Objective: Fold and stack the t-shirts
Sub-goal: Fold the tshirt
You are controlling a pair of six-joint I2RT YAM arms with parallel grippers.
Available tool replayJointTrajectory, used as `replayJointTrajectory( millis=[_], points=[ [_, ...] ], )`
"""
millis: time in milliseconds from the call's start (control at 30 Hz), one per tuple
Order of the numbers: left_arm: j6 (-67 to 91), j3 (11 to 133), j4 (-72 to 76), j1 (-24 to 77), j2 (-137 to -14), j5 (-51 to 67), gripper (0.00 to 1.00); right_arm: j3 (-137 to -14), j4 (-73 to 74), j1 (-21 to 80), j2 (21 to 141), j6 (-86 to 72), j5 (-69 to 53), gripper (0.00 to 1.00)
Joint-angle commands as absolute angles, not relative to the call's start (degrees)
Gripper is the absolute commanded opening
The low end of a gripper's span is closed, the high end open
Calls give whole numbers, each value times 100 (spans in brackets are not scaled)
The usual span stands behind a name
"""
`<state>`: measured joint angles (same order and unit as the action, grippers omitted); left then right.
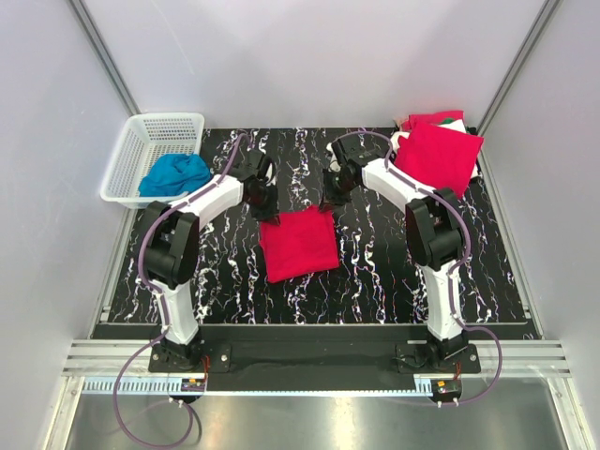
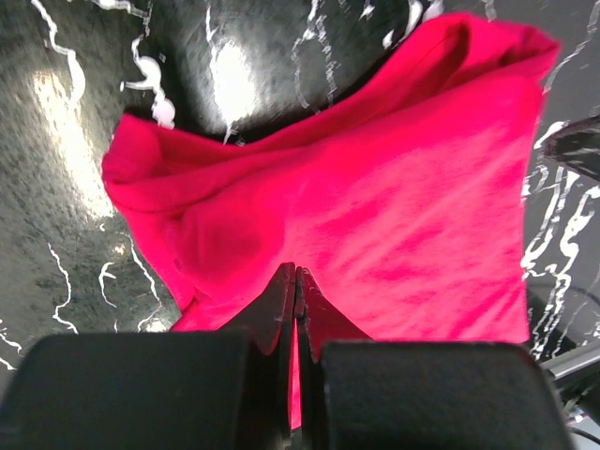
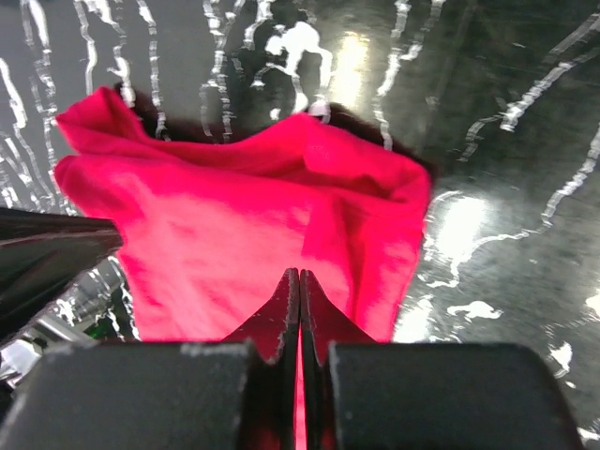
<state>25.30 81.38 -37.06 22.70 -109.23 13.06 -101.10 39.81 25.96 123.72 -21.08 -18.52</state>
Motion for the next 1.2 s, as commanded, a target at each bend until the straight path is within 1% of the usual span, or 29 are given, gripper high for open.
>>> replayJointTrajectory(
  millis=[0, 267, 700, 1167],
  points=[
    [2400, 7981, -3375, 2259, -10810, 1275, 0, -10099, 3507, 2751, 12331, -2241, -2153, 0],
    [2329, 7902, -3357, 2206, -10898, 1020, 0, -10151, 3401, 2821, 12612, -2303, -2250, 0],
    [2180, 7787, -3349, 1942, -11083, 818, 0, -9923, 3287, 2821, 13174, -2268, -2013, 0],
    [2197, 7778, -3480, 1793, -11206, 528, 0, -9835, 3331, 2769, 13070, -2259, -1714, 0]
  ],
)
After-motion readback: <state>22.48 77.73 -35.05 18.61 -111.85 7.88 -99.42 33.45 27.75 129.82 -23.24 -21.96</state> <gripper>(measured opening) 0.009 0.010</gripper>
